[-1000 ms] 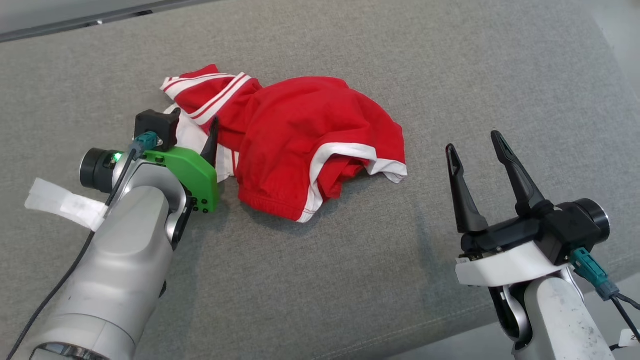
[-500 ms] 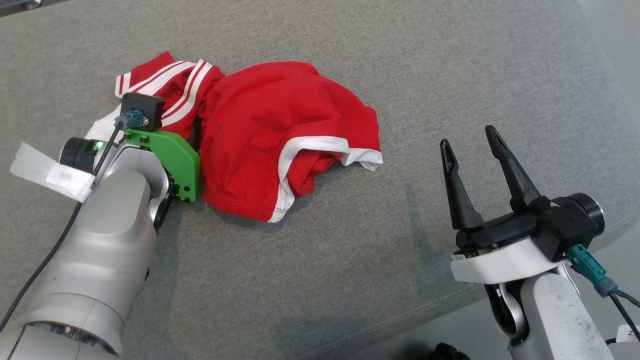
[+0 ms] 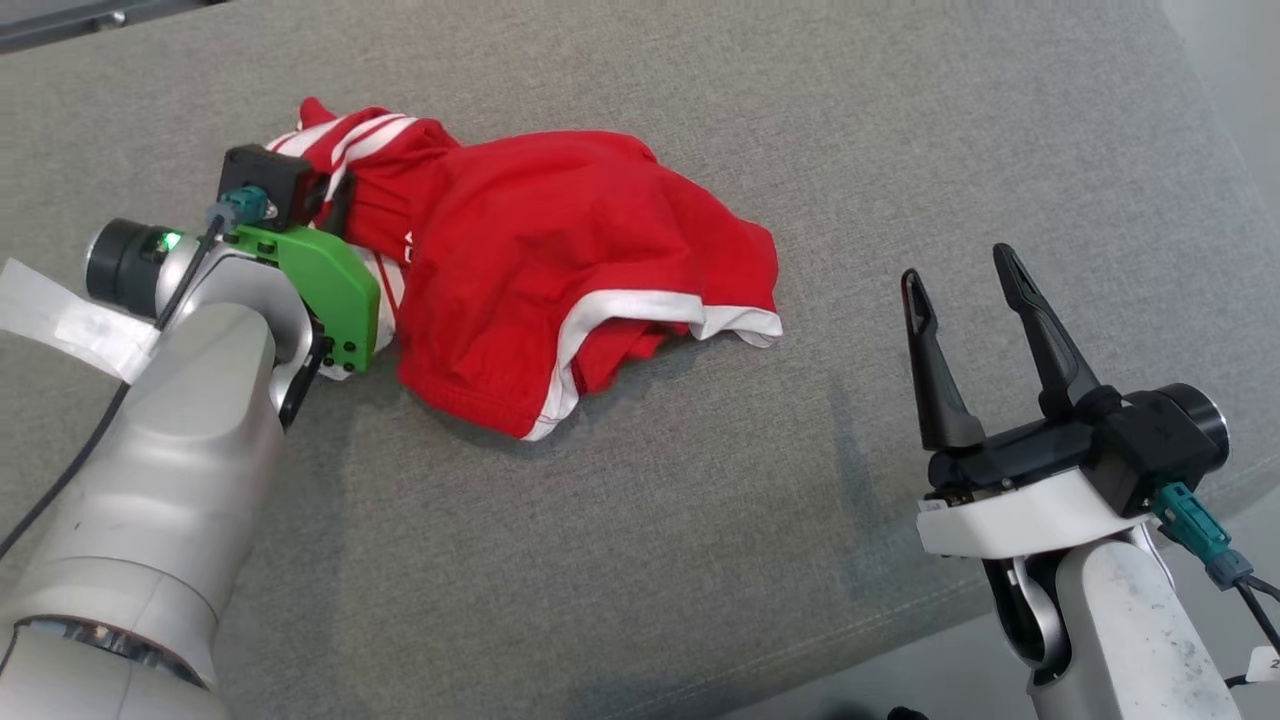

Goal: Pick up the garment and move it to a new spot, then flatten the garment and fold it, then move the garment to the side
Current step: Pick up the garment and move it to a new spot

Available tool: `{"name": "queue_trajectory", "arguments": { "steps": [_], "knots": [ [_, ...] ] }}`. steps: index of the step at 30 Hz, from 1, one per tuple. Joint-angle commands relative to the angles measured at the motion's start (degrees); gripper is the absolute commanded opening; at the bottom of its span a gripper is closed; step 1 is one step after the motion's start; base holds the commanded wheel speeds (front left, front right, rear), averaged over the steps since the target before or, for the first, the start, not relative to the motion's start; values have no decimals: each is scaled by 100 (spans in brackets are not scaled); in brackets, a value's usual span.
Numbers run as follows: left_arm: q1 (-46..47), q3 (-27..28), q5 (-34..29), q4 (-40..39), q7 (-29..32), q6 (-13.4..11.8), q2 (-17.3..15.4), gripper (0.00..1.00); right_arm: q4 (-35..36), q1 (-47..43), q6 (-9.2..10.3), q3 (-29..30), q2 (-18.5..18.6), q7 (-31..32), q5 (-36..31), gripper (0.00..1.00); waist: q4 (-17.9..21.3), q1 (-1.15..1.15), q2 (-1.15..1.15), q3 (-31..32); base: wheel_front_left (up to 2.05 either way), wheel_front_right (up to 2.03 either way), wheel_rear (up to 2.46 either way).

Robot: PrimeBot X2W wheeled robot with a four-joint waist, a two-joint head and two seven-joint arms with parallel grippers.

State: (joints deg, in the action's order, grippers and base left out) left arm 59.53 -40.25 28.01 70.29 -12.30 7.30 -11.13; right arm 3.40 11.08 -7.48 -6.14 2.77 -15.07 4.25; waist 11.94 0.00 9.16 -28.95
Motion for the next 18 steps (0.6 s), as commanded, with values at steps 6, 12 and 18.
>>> {"name": "queue_trajectory", "arguments": {
  "steps": [6, 12, 18],
  "knots": [
    [379, -77, -35, -256, -167, 14, -279, 0, -80, -136, -2, 48, 21, -22, -91, 100, -418, 0, 1, 511, 0, 0, 0],
    [650, -139, 118, -618, -174, 17, -707, 0, -107, -252, -2, 92, 21, -22, -135, 100, -637, 0, 1, 881, 0, 0, 0],
    [827, -139, 320, -1078, -76, 19, -1188, 0, -136, -392, -2, 163, 21, -22, -139, 100, -810, 0, 1, 1159, 0, 0, 0]
  ]
}}
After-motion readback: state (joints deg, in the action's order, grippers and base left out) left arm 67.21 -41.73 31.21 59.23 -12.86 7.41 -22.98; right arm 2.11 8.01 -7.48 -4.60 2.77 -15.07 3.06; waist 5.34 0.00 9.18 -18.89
